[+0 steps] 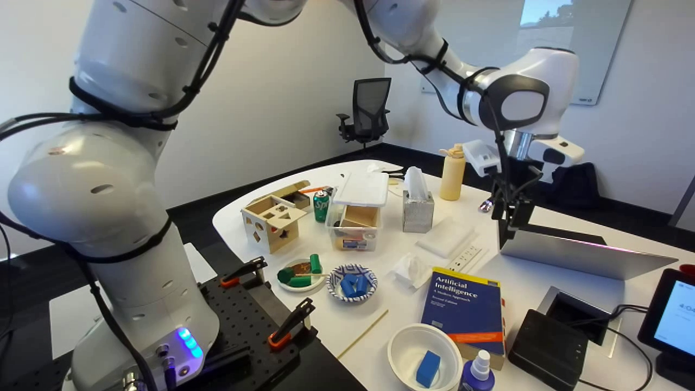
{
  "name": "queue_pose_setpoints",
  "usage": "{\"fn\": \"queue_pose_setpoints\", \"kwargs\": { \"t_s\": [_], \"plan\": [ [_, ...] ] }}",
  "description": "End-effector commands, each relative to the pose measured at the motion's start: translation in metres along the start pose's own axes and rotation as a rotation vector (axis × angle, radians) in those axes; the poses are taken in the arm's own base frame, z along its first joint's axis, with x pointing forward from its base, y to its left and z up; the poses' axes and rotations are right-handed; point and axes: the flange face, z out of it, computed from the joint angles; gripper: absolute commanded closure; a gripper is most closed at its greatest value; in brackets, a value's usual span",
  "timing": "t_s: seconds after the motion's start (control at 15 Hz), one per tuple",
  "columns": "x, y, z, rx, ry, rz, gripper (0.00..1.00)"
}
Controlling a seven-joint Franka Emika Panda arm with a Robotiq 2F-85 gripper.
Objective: Press on the black object
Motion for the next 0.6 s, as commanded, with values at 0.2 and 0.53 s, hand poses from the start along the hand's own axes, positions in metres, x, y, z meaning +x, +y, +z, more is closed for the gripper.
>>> {"fn": "queue_pose_setpoints", "kwargs": {
  "t_s": [0.2,0.53],
  "plan": [
    [0.031,0.043,0.063,0.018,0.03,0.151,0.78],
    [0.045,0.063,0.114,-0.036,0.011,0.204,1.0]
  ]
}}
